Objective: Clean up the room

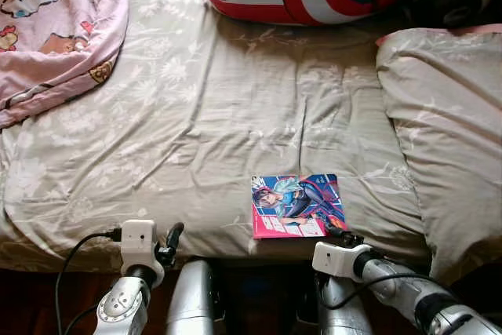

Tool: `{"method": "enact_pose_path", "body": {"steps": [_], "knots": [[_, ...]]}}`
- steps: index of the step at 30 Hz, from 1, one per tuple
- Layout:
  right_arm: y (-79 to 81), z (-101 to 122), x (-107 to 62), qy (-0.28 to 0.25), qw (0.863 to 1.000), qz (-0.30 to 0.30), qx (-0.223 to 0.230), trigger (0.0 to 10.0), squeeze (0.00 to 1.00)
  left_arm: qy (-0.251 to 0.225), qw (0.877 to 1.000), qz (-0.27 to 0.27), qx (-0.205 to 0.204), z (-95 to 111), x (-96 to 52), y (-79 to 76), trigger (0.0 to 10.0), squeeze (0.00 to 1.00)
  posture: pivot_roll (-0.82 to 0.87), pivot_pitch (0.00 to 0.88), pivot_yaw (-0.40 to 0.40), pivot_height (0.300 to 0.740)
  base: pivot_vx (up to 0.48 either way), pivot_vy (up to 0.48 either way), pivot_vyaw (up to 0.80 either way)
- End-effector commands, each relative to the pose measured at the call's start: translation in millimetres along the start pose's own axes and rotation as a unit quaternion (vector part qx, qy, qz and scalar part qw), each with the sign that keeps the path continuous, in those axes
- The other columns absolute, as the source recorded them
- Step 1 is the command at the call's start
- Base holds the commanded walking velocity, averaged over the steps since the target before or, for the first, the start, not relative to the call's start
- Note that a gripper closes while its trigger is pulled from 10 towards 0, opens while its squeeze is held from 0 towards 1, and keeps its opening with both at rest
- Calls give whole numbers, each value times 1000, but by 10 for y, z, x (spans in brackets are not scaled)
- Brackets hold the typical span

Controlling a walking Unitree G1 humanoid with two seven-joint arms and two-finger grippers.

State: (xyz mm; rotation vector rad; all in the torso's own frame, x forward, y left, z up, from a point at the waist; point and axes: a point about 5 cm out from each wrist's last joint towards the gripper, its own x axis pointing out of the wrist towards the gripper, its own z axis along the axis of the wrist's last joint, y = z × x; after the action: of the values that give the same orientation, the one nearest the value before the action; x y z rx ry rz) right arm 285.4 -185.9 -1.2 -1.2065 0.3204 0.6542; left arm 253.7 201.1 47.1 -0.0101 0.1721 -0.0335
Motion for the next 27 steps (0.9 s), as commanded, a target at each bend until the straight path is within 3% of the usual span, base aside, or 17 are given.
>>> {"method": "enact_pose_path", "body": {"steps": [1, 2, 3, 4, 5, 8, 9, 10, 11, 13, 14, 16, 17, 20, 22, 24, 27], "knots": [[31, -53, -40, 2, 999, -3, 32, 10000, 0, 23, 1000, 6, -2, -128, -46, 8, 10000, 0, 133, 241, -22, 626, 0, 0, 0], [-12, -52, -40, 0, 998, -17, 60, 10000, 0, 22, 1000, 6, -3, -126, -34, 3, 10000, 0, 131, 234, -23, 626, 0, 0, 0], [-132, -42, -44, -14, 987, -57, 151, 10000, 0, 19, 1000, 6, -5, -125, -16, -11, 10000, 0, 128, 226, -24, 626, 0, 0, 0], [-174, -40, -49, -20, 980, -72, 183, 10000, 0, 19, 1000, 5, -5, -126, -10, -17, 10000, 0, 128, 223, -24, 626, 0, 0, 0], [-261, -30, -63, -41, 959, -103, 262, 10000, 0, 17, 1000, 2, -4, -124, -3, -34, 10000, 0, 123, 212, -24, 626, 0, 0, 0], [-333, -19, -99, -74, 931, -132, 333, 10000, 0, 15, 1000, -2, -3, -125, 24, -51, 10000, 0, 116, 200, -24, 626, 0, 0, 0], [-340, -15, -137, -93, 911, -153, 370, 10000, 0, 14, 1000, -3, -4, -125, 46, -55, 10000, 0, 110, 192, -23, 626, 0, 0, 0], [-340, -15, -137, -93, 911, -153, 370, 10000, 0, 14, 1000, -3, -4, -125, 46, -55, 10000, 0, 110, 192, -23, 626, 0, 0, 0], [-329, -34, -170, -100, 885, -176, 420, 10000, 0, 13, 1000, -5, -3, -120, 77, -59, 10000, 0, 103, 182, -23, 626, 0, 0, 0], [-303, -55, -188, -100, 859, -190, 464, 10000, 0, 11, 1000, -6, -3, -113, 103, -64, 10000, 0, 100, 175, -22, 626, 0, 0, 0], [-228, -94, -204, -89, 825, -209, 517, 10000, 0, 8, 1000, -7, -3, -95, 140, -68, 10000, 0, 90, 161, -21, 626, 0, 0, 0], [-170, -140, -205, -73, 798, -222, 555, 10000, 0, 7, 1000, -7, -4, -83, 181, -73, 10000, 0, 87, 151, -18, 626, 0, 0, 0], [-121, -186, -213, -54, 767, -245, 590, 10000, 0, 4, 1000, -8, -5, -68, 211, -80, 10000, 0, 85, 142, -14, 626, 0, 0, 0], [-75, -177, -201, -40, 727, -275, 628, 10000, 0, -3, 1000, -10, -6, -13, 283, -98, 10000, 0, 80, 123, -3, 626, 0, 0, 0], [-84, -147, -195, -48, 720, -278, 634, 10000, 0, -5, 1000, -11, -7, 0, 303, -103, 10000, 0, 80, 123, -3, 626, 0, 0, 0], [-106, -59, -178, -76, 694, -284, 658, 10000, 0, -4, 1000, -15, -8, 6, 345, -115, 10000, 0, 67, 100, 5, 631, 0, 0, 0], [-114, -34, -155, -72, 698, -275, 657, 10000, 0, 0, 1000, -18, -9, -4, 396, -126, 10000, 0, 62, 82, 4, 650, 0, 0, 0]]}}
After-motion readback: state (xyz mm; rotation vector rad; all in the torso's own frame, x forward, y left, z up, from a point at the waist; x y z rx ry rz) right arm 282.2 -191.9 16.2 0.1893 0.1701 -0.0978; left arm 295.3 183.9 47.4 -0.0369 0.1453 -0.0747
